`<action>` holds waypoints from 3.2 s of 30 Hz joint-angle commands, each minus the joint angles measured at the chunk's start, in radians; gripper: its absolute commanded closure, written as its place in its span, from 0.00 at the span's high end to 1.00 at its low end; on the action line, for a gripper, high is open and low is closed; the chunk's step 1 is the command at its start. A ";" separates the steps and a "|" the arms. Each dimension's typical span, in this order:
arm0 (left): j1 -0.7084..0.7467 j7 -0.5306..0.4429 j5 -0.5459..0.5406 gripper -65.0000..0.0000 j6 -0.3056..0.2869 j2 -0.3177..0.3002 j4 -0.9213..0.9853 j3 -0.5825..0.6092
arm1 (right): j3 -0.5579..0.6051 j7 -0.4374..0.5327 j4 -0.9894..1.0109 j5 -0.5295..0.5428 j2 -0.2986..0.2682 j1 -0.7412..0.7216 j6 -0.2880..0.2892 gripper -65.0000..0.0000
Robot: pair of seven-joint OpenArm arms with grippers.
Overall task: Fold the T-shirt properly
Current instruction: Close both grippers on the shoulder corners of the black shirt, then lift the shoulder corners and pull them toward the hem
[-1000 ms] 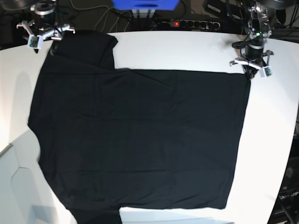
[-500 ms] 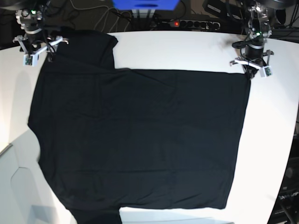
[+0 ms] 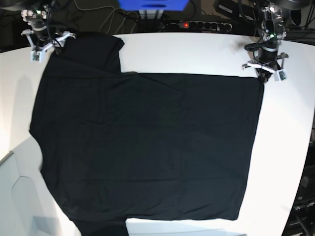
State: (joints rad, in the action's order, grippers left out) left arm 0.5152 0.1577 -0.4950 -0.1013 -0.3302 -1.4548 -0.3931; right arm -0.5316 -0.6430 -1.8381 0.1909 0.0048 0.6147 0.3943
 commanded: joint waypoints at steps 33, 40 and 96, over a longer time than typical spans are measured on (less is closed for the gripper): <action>0.138 -0.013 0.002 0.00 -0.002 0.036 -0.199 -0.102 | -0.229 -0.018 -0.193 0.003 0.022 -0.062 0.304 0.00; 0.178 -0.013 0.002 0.00 -0.002 0.067 -0.200 -0.109 | -0.219 -0.013 -0.193 0.006 0.021 -0.014 0.304 0.00; -0.270 0.184 -0.004 0.00 0.004 0.069 -0.183 -0.103 | -0.041 -0.145 0.097 -0.206 -0.039 -0.766 0.304 0.00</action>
State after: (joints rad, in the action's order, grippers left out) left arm 0.2550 0.3664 -0.4961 -0.1009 -0.2489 -1.6257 -0.4919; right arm -0.5709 -0.8135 -1.7233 -0.0219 -0.0193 -0.1314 0.6846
